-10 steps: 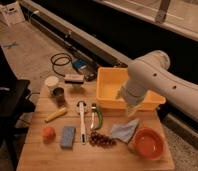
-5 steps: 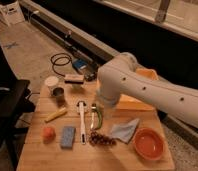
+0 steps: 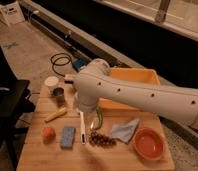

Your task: Place apple in red bowl

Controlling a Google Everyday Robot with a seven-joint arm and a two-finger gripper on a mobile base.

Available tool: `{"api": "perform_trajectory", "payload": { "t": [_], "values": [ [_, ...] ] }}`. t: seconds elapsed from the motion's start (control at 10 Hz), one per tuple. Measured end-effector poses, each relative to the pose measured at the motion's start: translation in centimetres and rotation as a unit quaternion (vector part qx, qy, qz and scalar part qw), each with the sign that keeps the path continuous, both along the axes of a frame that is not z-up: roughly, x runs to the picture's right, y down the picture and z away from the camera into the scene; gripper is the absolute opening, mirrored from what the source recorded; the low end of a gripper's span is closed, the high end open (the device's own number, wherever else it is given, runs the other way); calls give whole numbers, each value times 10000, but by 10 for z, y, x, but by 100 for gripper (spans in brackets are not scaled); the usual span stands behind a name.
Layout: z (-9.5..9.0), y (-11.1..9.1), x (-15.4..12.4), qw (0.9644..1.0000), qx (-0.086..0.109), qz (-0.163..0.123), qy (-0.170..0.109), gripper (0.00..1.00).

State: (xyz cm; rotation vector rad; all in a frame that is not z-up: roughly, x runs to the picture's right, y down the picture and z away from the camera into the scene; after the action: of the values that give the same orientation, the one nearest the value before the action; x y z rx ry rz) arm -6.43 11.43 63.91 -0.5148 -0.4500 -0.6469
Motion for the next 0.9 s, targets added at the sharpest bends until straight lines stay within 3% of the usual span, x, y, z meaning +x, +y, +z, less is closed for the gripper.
{"api": "perform_trajectory", "payload": {
  "t": [0.2,0.4,0.6,0.9],
  "values": [
    [0,-1,0,10000,-2,4,0,65],
    [3,0,-4,9995,-41,-298,118,65],
    [13,7,-24,9984,-116,-544,74,65],
    [38,32,-76,9951,-359,-882,-266,65]
  ]
}}
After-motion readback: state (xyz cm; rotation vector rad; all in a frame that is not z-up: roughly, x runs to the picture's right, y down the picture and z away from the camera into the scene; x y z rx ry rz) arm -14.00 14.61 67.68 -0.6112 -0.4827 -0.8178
